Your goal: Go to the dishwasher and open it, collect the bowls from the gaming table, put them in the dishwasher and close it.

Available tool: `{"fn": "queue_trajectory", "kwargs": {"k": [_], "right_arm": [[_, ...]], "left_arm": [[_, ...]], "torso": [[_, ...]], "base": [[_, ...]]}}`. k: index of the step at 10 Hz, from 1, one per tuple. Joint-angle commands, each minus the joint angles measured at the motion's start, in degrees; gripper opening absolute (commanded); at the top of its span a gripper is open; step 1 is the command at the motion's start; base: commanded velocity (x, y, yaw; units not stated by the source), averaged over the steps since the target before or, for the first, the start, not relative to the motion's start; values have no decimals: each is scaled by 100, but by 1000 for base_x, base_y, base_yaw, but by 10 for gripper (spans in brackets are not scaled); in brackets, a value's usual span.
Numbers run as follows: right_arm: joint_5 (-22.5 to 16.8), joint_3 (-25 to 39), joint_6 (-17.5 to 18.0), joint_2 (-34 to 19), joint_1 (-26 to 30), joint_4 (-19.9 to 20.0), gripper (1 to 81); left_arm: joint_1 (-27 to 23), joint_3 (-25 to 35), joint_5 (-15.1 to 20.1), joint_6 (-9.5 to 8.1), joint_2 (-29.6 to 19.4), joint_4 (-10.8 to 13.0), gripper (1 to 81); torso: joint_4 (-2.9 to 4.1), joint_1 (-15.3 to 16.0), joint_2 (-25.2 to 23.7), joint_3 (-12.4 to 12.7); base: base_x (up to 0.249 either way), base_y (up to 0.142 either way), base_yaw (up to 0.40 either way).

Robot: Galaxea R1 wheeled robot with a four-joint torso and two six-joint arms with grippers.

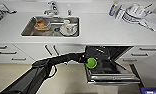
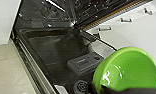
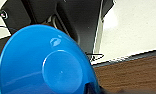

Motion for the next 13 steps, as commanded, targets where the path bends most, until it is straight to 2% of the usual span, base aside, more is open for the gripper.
{"fn": "queue_trajectory", "kwargs": {"k": [1, 4, 6, 7, 8, 9, 11, 12, 13], "right_arm": [[-530, 55, -19, -107, -116, -38, 10], [-521, 29, -19, -81, -98, -38, 10], [-530, -15, -19, -54, -89, -38, 10], [-521, -15, -19, -54, -89, -38, 10], [-521, -15, -19, -54, -72, -29, 10], [-521, 2, -10, -54, -54, -29, 10], [-530, 169, -10, -168, 60, -20, 10], [-530, 639, -10, -525, 156, -20, 10], [-530, 1220, -10, -965, 349, -21, 10]], "left_arm": [[-1087, 2, 277, 11, 544, -159, 10], [-1202, 19, 444, 11, 929, -115, 10], [-1246, 63, 452, 11, 929, -107, 10], [-1255, 72, 452, 11, 929, -107, 811], [-1237, 72, 452, 11, 929, -98, 811], [-1176, 72, 599, 20, 929, -106, 811], [-816, 353, 1067, 64, 834, -115, 811], [-474, 928, 1138, 107, 259, -81, 811], [-19, 1527, 1121, 108, -287, 129, 811]], "torso": [[0, 0, 0, 0], [0, 0, 0, 0], [0, 0, 0, 0], [0, 0, 0, 0], [0, 0, 0, 0], [0, 0, 0, 0], [0, 0, 0, 0], [0, 0, 0, 0], [0, 2, 0, 0]], "base": [[0, 0, 0], [0, 0, 0], [0, 0, 0], [0, 0, 0], [0, 0, 0], [0, 0, 0], [0, 0, 0], [0, 0, 0], [0, 0, 0]]}}
